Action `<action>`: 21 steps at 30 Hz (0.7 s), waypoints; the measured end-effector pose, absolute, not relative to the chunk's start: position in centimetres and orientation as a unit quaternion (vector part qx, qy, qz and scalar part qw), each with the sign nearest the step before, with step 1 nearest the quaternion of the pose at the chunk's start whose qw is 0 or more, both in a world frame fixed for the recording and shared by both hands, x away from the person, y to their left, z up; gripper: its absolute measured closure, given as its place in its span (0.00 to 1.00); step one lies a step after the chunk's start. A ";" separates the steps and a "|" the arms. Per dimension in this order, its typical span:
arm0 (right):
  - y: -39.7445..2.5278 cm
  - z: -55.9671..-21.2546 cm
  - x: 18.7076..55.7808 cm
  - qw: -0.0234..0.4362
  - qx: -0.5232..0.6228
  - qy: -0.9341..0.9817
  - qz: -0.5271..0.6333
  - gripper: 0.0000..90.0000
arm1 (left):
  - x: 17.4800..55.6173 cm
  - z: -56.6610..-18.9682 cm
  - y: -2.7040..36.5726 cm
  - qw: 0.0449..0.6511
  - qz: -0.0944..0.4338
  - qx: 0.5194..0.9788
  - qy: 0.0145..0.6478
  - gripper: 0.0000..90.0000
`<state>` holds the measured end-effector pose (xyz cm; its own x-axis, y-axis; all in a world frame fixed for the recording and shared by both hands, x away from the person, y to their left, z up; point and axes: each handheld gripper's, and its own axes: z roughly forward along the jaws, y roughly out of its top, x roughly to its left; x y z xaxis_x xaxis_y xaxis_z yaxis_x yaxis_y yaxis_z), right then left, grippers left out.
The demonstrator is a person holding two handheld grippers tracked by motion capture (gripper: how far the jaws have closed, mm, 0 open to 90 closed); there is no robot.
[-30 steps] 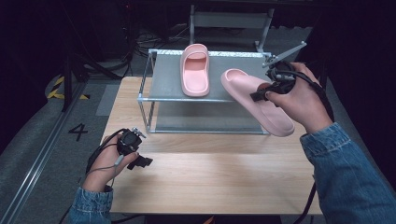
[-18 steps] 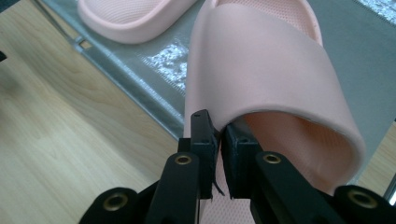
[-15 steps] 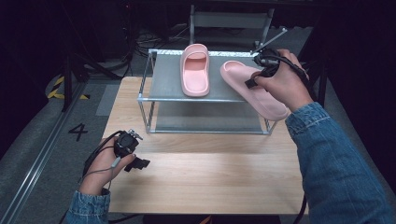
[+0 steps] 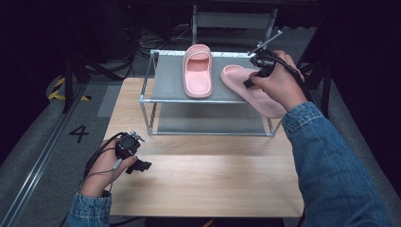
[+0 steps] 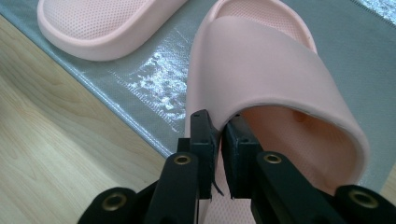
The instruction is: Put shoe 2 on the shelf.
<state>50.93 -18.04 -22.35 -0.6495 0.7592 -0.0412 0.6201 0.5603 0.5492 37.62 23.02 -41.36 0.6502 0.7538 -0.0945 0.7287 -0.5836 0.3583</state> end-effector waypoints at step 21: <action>-22.5 -21.1 45.7 0.156 0.391 0.856 0.300 0.72 | 38.6 -41.2 22.2 0.187 0.030 0.892 0.409 0.21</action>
